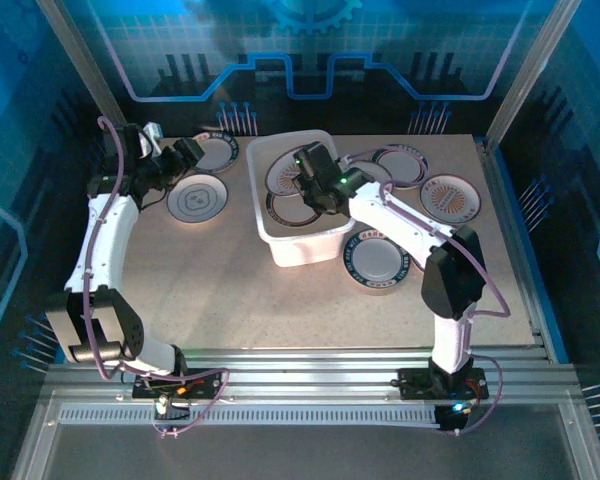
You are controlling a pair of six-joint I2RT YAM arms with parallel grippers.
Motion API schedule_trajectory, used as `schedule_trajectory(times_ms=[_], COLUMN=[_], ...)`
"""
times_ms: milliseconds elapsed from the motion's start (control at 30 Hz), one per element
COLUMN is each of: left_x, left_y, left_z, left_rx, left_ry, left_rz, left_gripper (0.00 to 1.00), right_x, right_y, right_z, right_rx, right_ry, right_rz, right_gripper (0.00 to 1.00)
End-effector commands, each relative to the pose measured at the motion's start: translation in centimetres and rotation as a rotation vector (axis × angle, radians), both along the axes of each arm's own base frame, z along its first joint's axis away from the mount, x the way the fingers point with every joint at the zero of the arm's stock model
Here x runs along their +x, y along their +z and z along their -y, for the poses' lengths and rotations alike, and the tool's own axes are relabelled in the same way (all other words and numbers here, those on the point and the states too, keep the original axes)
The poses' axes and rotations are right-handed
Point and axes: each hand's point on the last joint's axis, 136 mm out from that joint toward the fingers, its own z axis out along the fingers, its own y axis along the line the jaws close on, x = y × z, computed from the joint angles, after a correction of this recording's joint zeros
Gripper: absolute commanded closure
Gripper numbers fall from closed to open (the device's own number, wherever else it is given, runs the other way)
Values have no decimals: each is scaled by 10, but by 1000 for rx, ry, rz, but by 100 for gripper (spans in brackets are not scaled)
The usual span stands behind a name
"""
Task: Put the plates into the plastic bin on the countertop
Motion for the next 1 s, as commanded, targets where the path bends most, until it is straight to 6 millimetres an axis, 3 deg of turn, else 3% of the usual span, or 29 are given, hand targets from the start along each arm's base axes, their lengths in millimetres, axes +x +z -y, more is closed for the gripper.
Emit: schedule_trajectory(times_ms=[0, 267, 767, 967], left_x=[-1, -2, -3, -5], left_y=[0, -9, -17, -21], left_z=[0, -1, -2, -2], left_rx=[-26, -8, 9, 13], left_ry=[-6, -13, -18, -20], left_rz=[0, -34, -58, -69], left_gripper=[27, 26, 26, 26], right_x=[3, 14, 12, 14], right_y=[4, -21, -69, -85], right_z=[-6, -13, -23, -25], right_rx=[22, 18, 32, 31], right_ry=[-45, -103, -215, -238], right_rz=[-17, -69, -197, -212], right_gripper=[100, 100, 100, 93])
